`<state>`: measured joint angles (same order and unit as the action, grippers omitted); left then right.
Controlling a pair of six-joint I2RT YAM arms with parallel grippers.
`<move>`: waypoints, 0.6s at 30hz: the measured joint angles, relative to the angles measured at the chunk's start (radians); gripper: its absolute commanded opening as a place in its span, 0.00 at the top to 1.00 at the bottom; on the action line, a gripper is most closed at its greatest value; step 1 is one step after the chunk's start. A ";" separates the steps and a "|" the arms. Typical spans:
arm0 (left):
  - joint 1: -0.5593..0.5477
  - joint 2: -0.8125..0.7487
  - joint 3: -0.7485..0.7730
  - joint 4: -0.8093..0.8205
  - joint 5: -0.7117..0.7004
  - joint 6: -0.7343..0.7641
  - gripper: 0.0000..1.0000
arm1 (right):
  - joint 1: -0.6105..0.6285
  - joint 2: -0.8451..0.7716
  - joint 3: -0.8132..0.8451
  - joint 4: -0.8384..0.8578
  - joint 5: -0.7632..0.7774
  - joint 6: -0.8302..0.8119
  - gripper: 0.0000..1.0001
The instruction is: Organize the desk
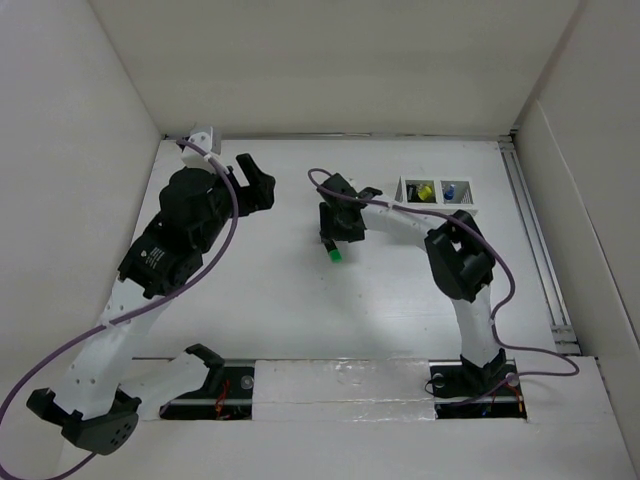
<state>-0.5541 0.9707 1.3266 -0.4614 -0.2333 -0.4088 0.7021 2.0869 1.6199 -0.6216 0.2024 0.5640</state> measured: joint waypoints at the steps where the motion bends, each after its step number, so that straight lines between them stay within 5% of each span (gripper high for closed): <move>1: 0.000 -0.002 0.000 -0.002 -0.003 0.000 0.24 | 0.004 0.023 0.012 0.000 -0.011 -0.005 0.34; 12: 0.000 -0.008 0.000 -0.011 -0.008 0.000 0.24 | 0.013 0.114 0.120 -0.034 -0.007 -0.018 0.46; 15: 0.000 -0.016 0.000 -0.018 -0.012 0.000 0.24 | 0.013 0.144 0.167 -0.048 0.008 -0.018 0.61; 18: 0.000 -0.025 0.000 -0.023 -0.015 0.000 0.24 | 0.013 0.158 0.188 -0.056 0.019 -0.018 0.87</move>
<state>-0.5541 0.9459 1.3266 -0.4839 -0.2485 -0.4084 0.7147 2.2444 1.8084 -0.6777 0.2211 0.5465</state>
